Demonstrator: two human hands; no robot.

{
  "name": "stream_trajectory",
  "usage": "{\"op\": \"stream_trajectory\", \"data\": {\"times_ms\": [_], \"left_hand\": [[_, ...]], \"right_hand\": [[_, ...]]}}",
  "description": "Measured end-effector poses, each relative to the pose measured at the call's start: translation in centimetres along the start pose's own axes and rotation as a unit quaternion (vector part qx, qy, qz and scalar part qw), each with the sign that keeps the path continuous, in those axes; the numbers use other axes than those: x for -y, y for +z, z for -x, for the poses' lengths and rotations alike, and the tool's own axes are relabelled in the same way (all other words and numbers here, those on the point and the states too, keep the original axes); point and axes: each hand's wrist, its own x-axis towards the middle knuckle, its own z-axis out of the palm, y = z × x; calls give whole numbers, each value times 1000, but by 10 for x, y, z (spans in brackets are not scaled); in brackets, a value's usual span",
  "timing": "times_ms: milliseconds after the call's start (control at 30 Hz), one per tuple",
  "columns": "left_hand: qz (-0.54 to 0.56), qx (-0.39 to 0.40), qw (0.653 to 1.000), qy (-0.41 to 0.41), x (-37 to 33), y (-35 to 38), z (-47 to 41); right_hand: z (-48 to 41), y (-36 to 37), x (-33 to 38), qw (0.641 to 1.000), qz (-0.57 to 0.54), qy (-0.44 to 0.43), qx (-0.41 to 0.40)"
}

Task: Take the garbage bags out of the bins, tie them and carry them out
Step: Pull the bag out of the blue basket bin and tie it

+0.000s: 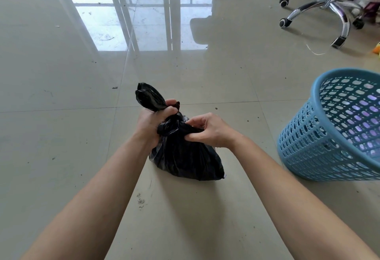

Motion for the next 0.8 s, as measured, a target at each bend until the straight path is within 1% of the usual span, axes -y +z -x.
{"op": "stream_trajectory", "data": {"times_ms": [167,233,300,367,433,567,667,733,800], "left_hand": [[-113,-50,992,20,-5,0,-5],[-178,-79,980,38,-3,-5,-8],[-243,-103,963,47,-3,-11,-10],[-296,-110,948,47,-7,-16,-10],[-292,-96,950,47,-10,-17,-11],[-260,-88,957,94,-12,-14,-10],[-207,-78,969,111,-13,-10,-6],[-150,-49,981,115,-12,-8,-4],[-112,-24,988,103,-11,-6,-2]], "right_hand": [[4,-9,2,1000,-13,18,5],[3,-13,1,999,15,28,-8],[1,-16,-3,999,17,37,-31],[0,-18,-8,998,18,43,-49],[-2,-18,-15,997,26,47,-62],[-3,-16,-20,994,22,53,-88],[-4,-15,-17,993,-6,44,-106],[-5,-15,-15,993,-27,40,-112],[-6,-14,-12,991,-60,42,-112]]}}
